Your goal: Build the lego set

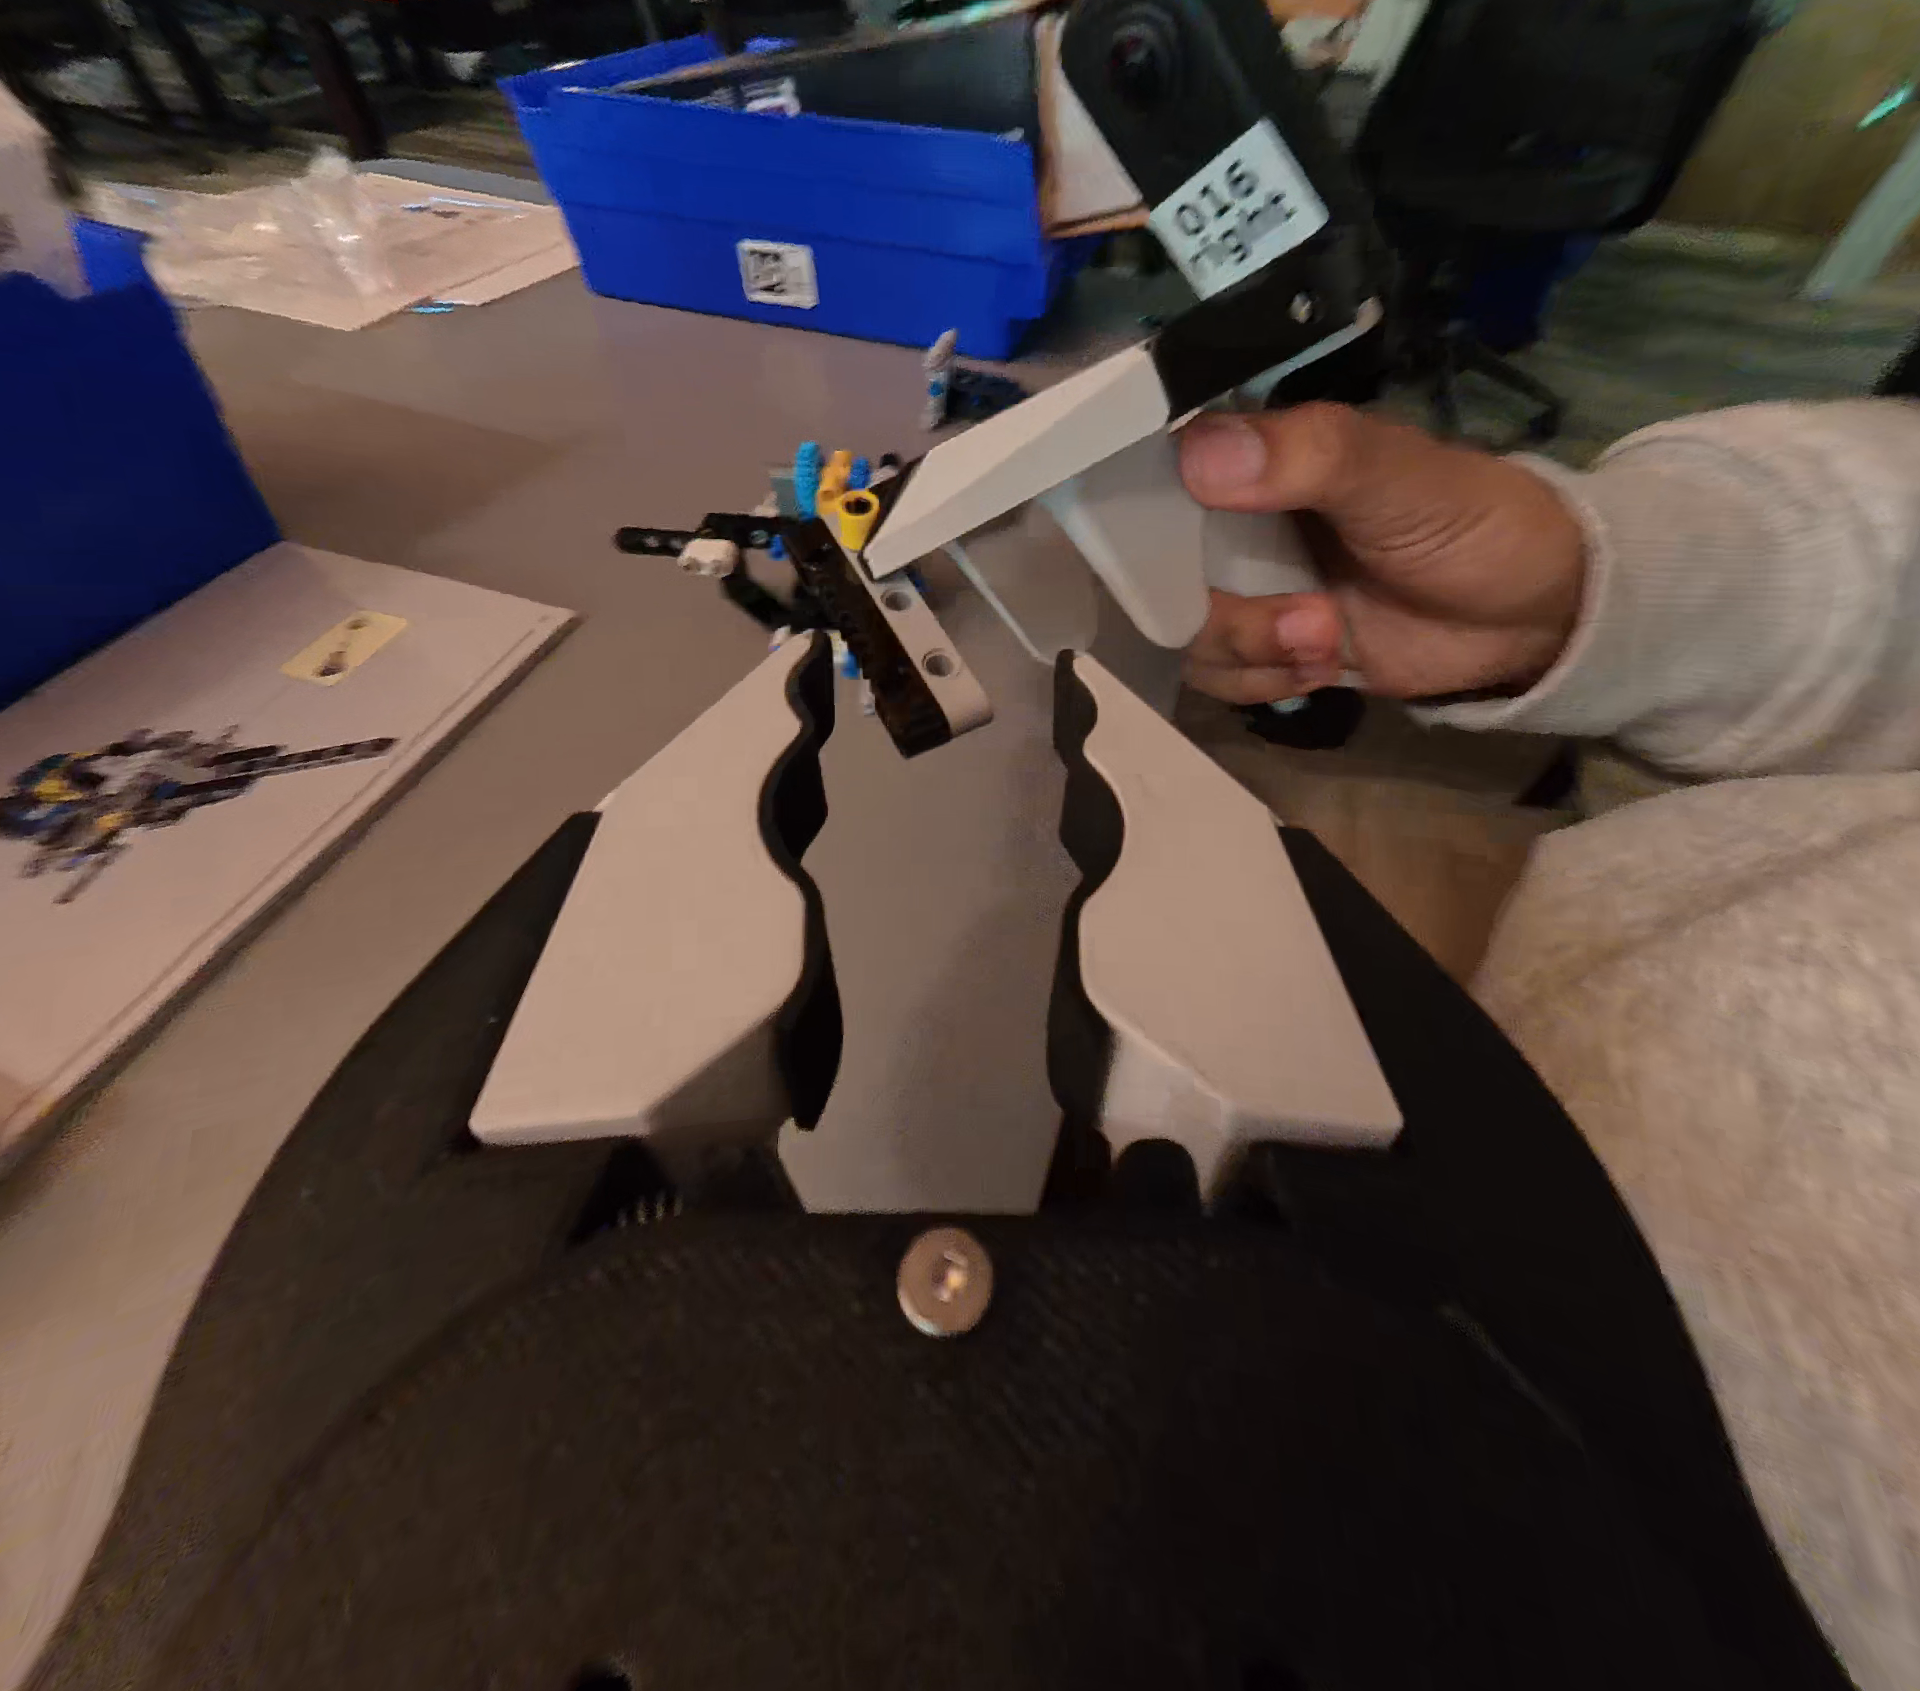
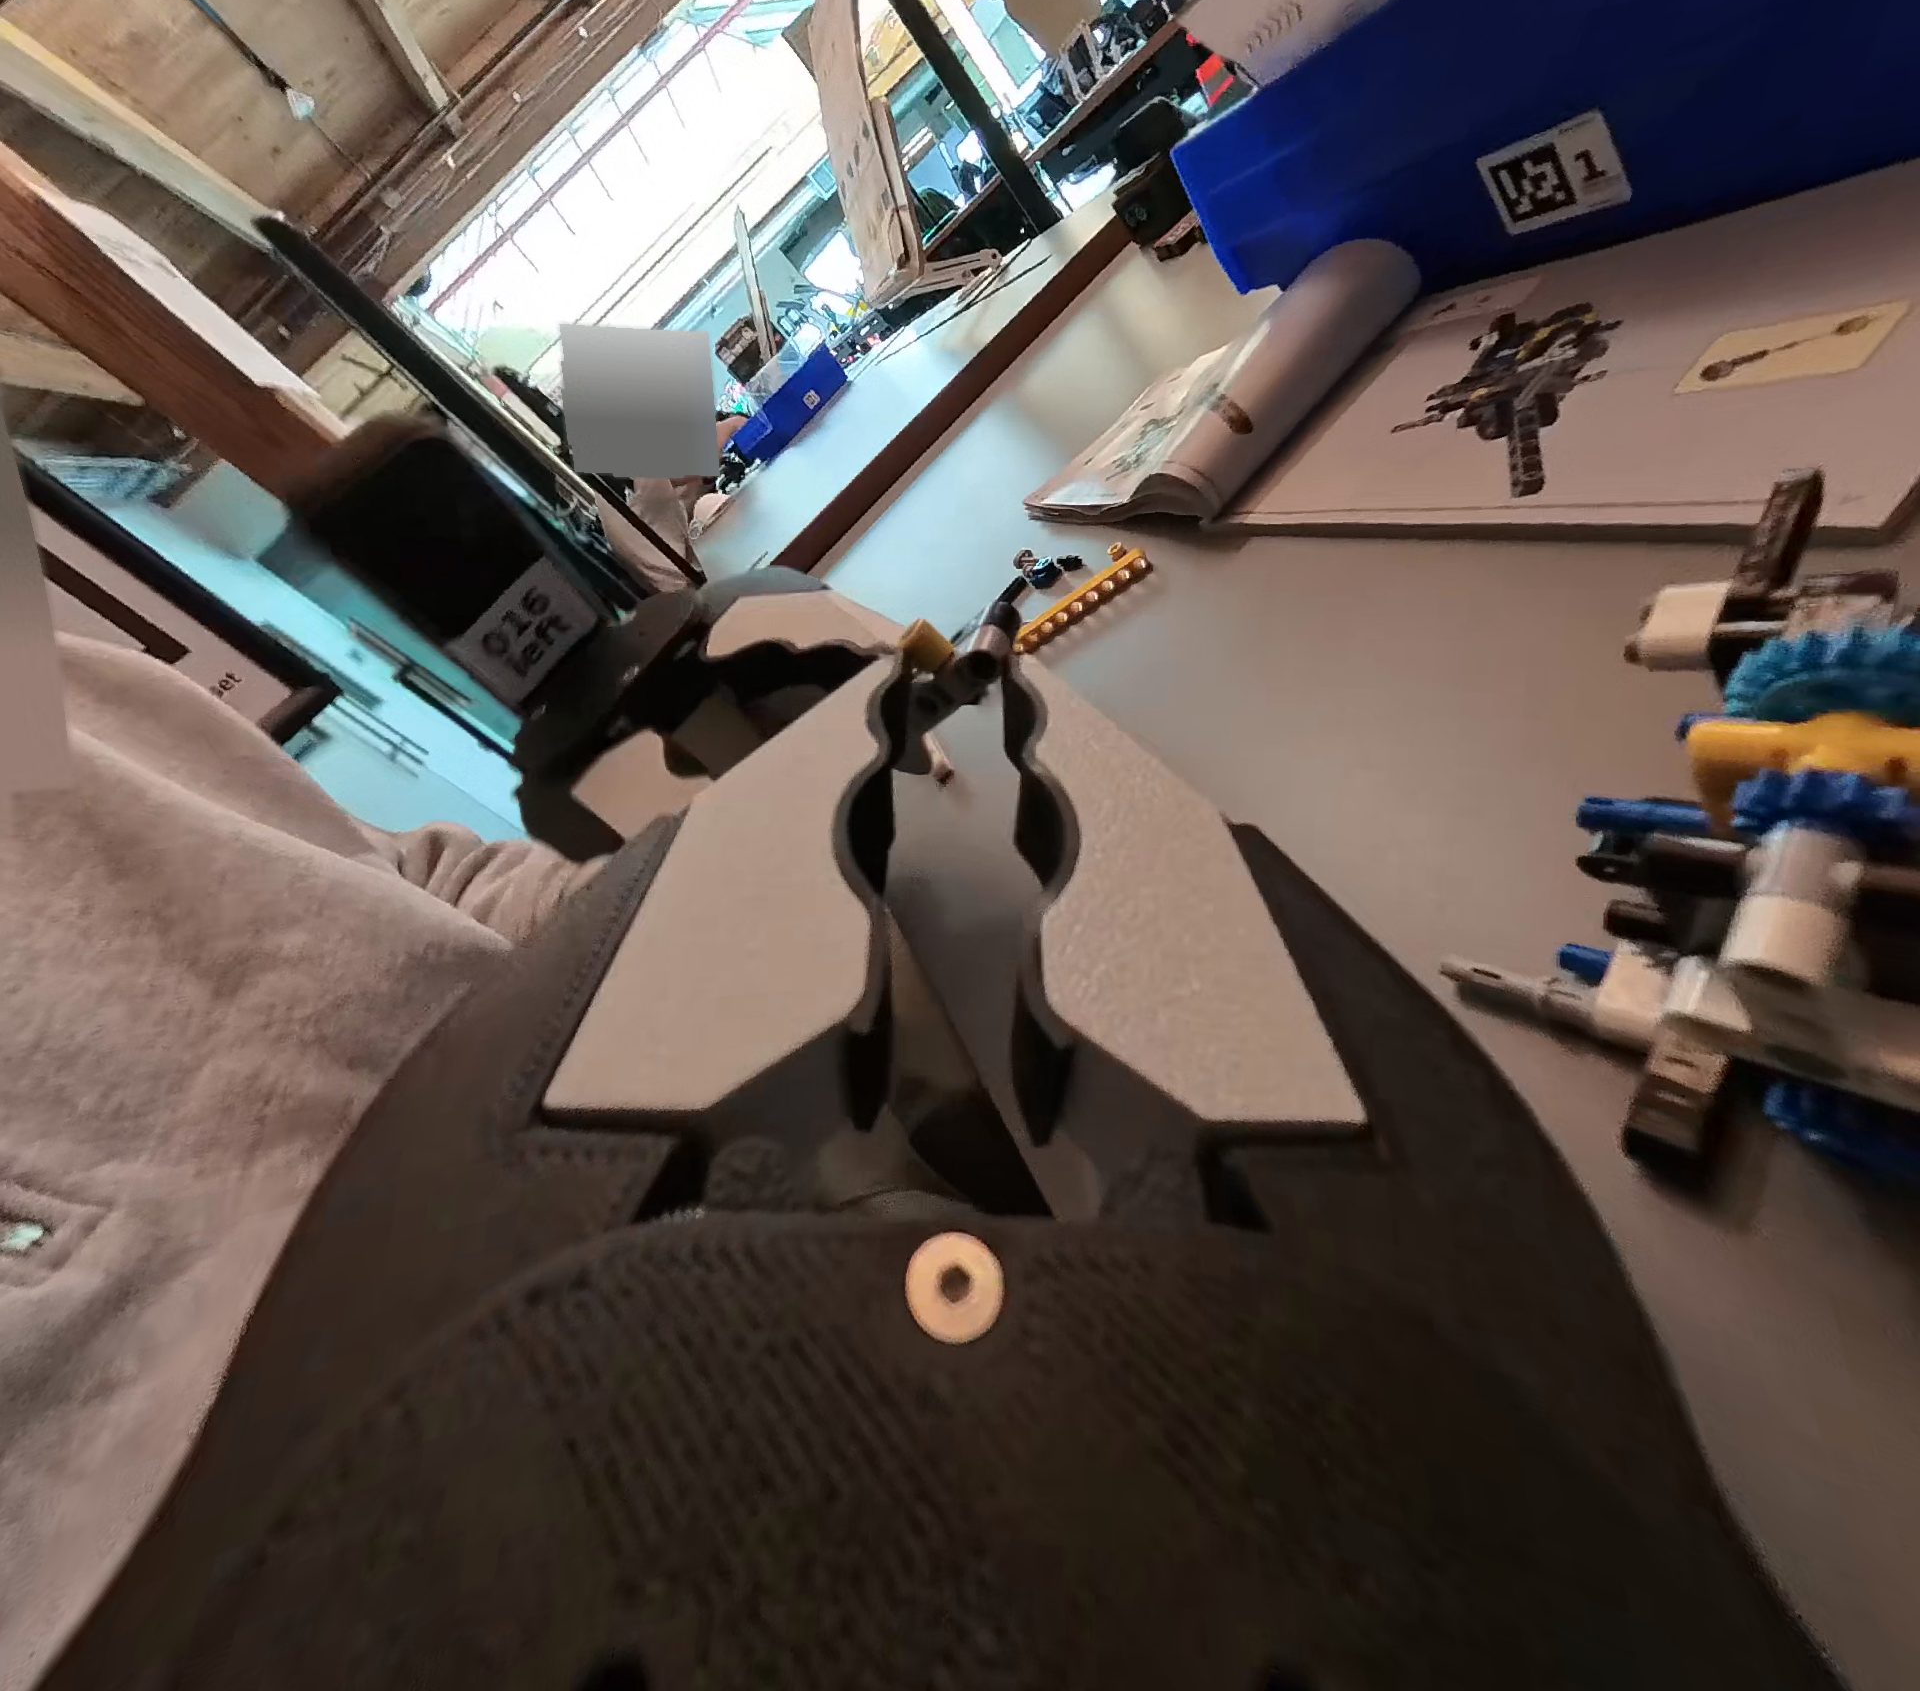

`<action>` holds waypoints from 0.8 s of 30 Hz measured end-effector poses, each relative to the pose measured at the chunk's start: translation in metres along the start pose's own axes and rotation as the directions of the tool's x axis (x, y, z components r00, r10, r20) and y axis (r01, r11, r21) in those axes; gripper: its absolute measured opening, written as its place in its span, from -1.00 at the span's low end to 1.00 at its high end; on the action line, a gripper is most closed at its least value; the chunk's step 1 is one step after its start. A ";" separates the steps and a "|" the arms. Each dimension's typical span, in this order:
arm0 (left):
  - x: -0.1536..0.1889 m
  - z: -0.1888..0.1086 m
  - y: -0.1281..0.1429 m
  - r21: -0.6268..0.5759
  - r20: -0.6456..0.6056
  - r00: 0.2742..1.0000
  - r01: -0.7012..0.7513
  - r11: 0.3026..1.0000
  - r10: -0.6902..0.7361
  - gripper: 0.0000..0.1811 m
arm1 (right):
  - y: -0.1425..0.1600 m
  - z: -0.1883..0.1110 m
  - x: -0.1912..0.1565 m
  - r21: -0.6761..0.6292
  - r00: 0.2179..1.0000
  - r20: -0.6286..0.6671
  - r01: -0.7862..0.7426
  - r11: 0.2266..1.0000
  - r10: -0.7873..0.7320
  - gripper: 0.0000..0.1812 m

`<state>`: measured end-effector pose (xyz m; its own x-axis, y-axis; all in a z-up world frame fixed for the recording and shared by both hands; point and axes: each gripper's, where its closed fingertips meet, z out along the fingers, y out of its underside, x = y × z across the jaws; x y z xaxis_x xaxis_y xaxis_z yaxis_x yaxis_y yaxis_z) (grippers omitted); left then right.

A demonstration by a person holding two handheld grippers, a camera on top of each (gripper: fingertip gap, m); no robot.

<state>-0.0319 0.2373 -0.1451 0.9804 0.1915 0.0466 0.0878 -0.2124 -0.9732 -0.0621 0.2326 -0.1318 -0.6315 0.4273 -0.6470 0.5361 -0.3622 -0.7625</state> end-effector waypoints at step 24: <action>0.019 -0.023 -0.024 -0.053 -0.553 0.675 0.557 0.829 -0.489 -0.97 | 0.010 -0.008 -0.045 -0.061 0.926 0.171 0.350 0.935 -0.336 -0.68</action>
<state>-0.0113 0.2244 -0.1157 0.7160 -0.2965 0.6320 0.6285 -0.1203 -0.7685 -0.0237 0.2166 -0.1104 -0.8609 0.3756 -0.3432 0.3139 -0.1388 -0.9393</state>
